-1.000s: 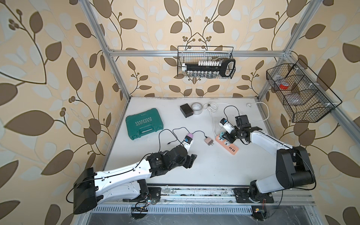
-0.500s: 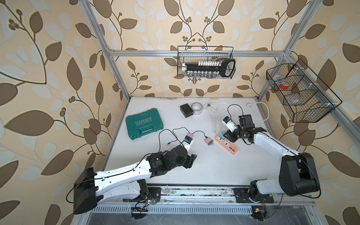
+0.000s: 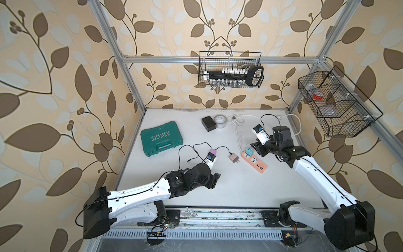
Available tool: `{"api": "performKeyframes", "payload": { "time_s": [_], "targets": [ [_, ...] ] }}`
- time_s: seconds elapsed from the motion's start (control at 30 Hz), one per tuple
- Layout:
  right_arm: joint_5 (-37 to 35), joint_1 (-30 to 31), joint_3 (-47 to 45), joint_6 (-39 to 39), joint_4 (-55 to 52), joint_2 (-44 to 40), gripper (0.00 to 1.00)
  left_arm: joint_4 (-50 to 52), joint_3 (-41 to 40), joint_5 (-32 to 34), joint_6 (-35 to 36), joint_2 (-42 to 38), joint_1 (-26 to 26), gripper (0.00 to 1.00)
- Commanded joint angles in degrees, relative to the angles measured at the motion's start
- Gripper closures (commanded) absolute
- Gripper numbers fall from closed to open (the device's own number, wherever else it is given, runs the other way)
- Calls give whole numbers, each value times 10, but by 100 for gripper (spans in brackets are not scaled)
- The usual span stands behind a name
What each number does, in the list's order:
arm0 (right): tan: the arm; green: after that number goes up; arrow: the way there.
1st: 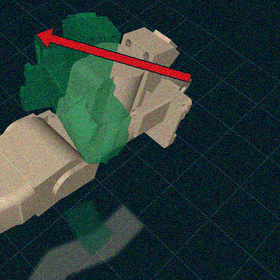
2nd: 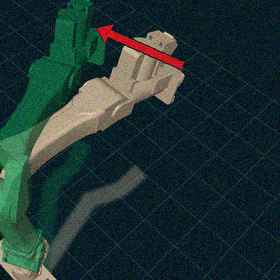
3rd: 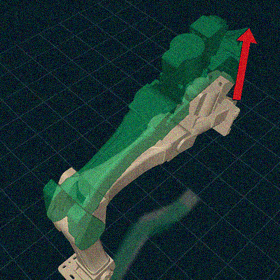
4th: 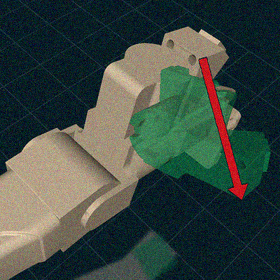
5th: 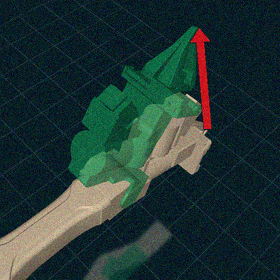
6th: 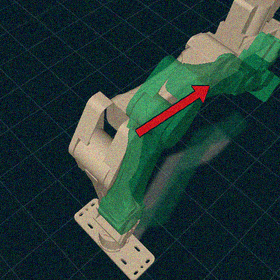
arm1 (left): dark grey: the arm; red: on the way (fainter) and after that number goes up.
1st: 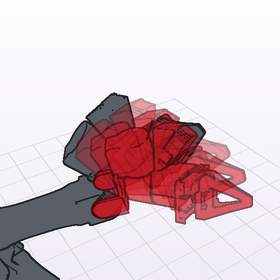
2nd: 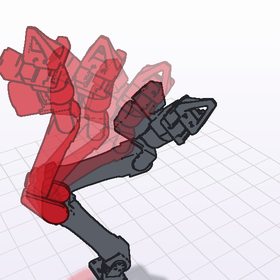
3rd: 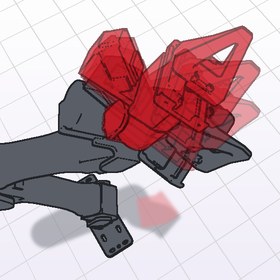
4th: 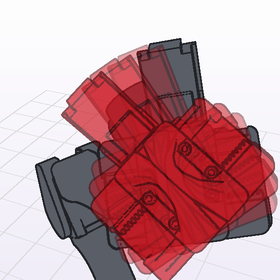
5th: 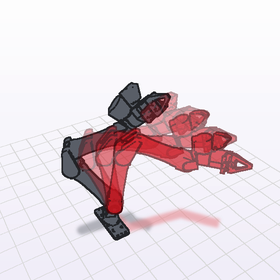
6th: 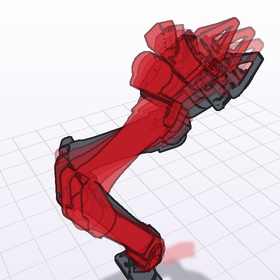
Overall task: Charge the bluetooth headset
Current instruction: Pick up the charging cable from the center of the board.
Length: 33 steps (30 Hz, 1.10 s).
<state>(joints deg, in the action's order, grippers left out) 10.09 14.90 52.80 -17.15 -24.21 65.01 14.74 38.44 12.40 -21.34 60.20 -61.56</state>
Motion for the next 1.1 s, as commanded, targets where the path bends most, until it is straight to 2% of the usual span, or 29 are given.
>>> {"api": "performKeyframes", "payload": {
  "time_s": [0.0,0.13,0.37,0.67,0.87,1.07],
  "targets": [
    [-46,32,20,68,-8,-17,52,21,39,14,-9,6,-3,25],
    [-75,36,82,162,-42,19,48,45,60,29,-7,10,-2,25],
    [-87,35,256,225,-187,178,48,78,91,34,-22,17,13,23],
    [-107,35,396,224,-258,339,47,86,92,-14,-43,13,65,22],
    [-112,35,445,212,-268,432,48,95,93,-26,-41,9,85,22],
    [-122,36,481,204,-274,488,54,96,89,-32,-41,9,93,22]
  ]
}}
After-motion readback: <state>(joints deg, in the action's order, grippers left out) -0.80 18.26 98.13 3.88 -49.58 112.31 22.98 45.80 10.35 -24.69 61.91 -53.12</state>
